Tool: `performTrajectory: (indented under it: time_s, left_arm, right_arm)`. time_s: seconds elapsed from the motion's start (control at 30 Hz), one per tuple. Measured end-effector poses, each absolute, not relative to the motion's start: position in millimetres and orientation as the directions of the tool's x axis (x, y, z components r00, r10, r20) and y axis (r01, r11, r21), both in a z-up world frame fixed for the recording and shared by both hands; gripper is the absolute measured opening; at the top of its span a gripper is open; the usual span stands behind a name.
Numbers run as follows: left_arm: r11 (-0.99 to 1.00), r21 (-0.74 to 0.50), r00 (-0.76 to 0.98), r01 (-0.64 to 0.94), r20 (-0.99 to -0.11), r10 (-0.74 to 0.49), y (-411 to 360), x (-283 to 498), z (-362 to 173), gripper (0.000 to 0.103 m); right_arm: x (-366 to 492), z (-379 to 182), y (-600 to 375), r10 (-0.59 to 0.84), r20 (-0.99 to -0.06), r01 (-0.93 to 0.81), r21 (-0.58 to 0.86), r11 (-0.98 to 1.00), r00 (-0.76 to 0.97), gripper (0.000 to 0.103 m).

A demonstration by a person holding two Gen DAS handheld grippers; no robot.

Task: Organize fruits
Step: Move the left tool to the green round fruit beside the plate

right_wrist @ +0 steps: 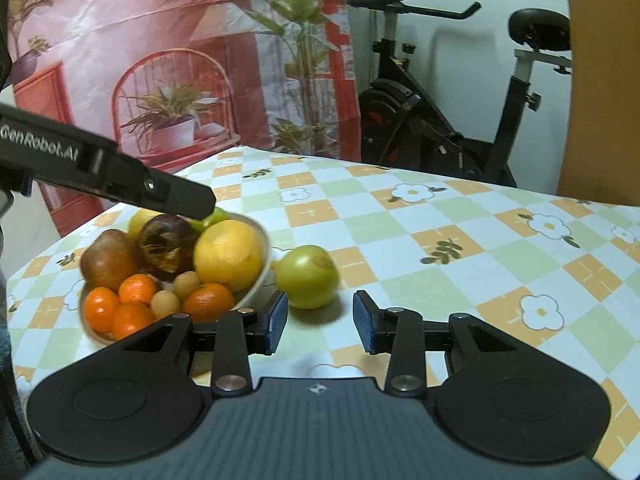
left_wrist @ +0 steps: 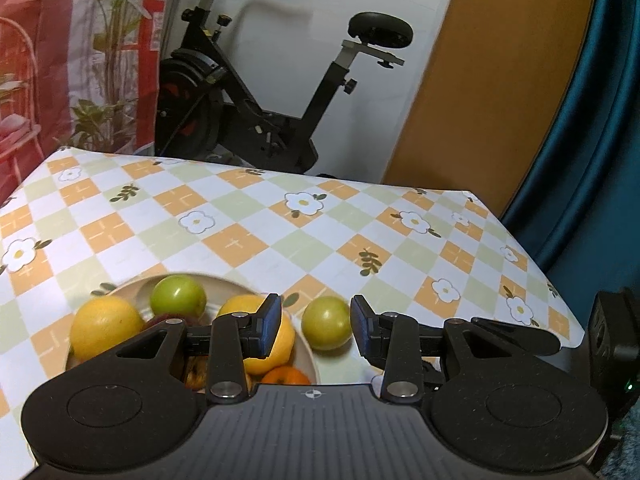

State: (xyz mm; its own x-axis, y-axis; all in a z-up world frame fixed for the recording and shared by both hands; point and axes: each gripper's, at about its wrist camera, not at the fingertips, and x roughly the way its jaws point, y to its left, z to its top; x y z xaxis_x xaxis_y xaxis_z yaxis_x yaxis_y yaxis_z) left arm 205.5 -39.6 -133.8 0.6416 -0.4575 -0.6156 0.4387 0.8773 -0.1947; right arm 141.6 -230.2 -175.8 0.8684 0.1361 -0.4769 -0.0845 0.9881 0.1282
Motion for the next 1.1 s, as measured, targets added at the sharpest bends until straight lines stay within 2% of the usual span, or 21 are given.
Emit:
performTrajectory:
  time_s: [0.43, 0.6, 0.77, 0.87, 0.93, 1.1]
  left_arm:
    - [0.851, -0.236, 0.543, 0.469, -0.683, -0.488, -66, 249, -155, 0.040]
    - [0.848, -0.284, 0.506, 0.447, -0.702, -0.501, -68, 273, -162, 0.040]
    - [0.850, -0.273, 0.473, 0.450, -0.734, -0.487, -71, 284, -171, 0.041]
    - [0.846, -0.272, 0.457, 0.458, -0.745, -0.487, -72, 285, -175, 0.044]
    - [0.838, -0.270, 0.450, 0.474, -0.743, -0.495, -74, 286, -176, 0.050]
    - [0.811, -0.266, 0.418, 0.521, -0.749, -0.514, -82, 281, -177, 0.051]
  right_arm:
    - [160, -185, -236, 0.156, -0.490, -0.112, 0.118, 0.987, 0.858, 0.045]
    - [176, -192, -230, 0.177, -0.535, -0.146, 0.100, 0.984, 0.826, 0.046]
    - [183, -195, -225, 0.179, -0.548, -0.165, 0.076, 0.983, 0.817, 0.047]
    - [187, -195, -226, 0.180, -0.548, -0.163, 0.079, 0.983, 0.817, 0.049]
    - [190, -196, -225, 0.185, -0.552, -0.168, 0.082, 0.982, 0.813, 0.049]
    - [191, -198, -225, 0.196, -0.556, -0.178, 0.087, 0.980, 0.808, 0.049]
